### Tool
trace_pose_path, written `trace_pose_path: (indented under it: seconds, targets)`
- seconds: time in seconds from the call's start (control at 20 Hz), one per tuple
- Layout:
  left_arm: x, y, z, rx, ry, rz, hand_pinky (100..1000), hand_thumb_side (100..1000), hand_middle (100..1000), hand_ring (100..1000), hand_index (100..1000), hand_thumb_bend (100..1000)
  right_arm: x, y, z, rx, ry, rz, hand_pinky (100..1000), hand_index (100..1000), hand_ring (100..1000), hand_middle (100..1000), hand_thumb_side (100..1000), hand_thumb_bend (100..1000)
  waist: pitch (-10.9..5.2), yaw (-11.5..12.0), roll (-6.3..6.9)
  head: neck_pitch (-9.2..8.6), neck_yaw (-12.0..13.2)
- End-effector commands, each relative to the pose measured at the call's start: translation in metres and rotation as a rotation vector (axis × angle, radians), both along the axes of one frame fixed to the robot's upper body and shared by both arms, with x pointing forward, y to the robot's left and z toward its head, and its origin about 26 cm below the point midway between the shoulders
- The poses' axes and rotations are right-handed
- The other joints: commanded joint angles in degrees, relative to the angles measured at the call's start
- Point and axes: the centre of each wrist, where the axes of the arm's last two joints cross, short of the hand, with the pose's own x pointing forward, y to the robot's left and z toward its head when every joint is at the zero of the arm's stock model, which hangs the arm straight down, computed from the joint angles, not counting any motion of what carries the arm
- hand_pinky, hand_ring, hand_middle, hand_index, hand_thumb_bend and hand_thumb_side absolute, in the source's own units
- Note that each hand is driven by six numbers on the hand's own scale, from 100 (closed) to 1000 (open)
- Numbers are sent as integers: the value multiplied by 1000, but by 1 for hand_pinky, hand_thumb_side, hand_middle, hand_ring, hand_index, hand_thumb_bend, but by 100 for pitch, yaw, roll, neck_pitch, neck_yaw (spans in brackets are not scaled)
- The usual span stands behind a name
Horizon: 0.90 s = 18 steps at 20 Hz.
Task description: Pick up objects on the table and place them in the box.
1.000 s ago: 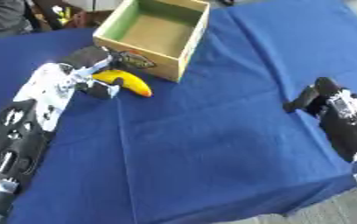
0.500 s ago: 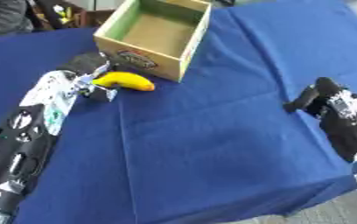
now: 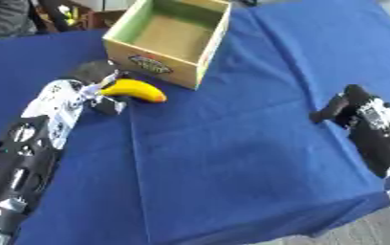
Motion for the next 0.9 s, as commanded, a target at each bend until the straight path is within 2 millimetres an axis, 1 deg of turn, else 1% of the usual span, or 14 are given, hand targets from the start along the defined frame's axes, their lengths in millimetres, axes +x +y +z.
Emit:
trace_pose_path:
  seconds: [0.05,0.1,0.2,0.25,0.3,0.35,0.5,0.6,0.65,0.7,0.9]
  targets:
    - [1,3,9,16,-9,-1,765,100,700,703,821,185,-2,0,7,-13,-28,4,689,466,516,420,695,344,-78,0,-21,35,-5]
    - [1,3,9,18,-6,-3,762,100,698,699,821,184,-2,0,7,-13,-28,4,689,466,516,420,696,346,-78,-1,-19,35,-4]
    - [1,2,8,24,-2,-5,736,100,665,671,809,164,-2,0,7,-13,-27,3,689,466,516,420,696,346,-79,-3,-17,38,-6]
    - [1,2,8,26,-1,-5,714,100,629,645,794,131,-2,0,7,-13,-27,3,689,466,516,420,696,346,-80,-3,-17,41,-6]
    - [1,2,8,26,-2,-5,704,100,619,629,788,121,-2,0,8,-13,-28,3,689,466,515,420,696,346,-81,-4,-17,42,-6]
    - [1,2,8,26,-4,-6,685,100,597,594,770,100,-2,0,8,-13,-28,3,689,466,515,420,696,347,-82,-4,-17,42,-6]
    - [1,2,10,15,-18,-7,657,103,561,559,724,100,-2,0,7,-13,-27,3,689,466,515,420,696,347,-86,-3,-15,41,-6]
    - [0,2,11,3,-31,-7,646,129,547,549,704,100,-2,0,8,-13,-27,3,689,466,515,420,696,347,-88,-2,-14,42,-8]
    - [0,2,11,-2,-37,-6,637,198,533,542,685,100,-2,0,8,-13,-27,3,689,466,515,420,696,349,-89,-2,-14,43,-8]
    - [0,2,11,-7,-43,-6,634,159,528,538,675,100,-2,0,8,-13,-27,3,689,466,515,420,696,349,-91,-1,-14,45,-9]
    - [0,2,11,-19,-58,-5,618,175,502,520,644,100,-2,0,7,-13,-26,3,689,466,515,420,695,350,-98,1,-11,50,-11]
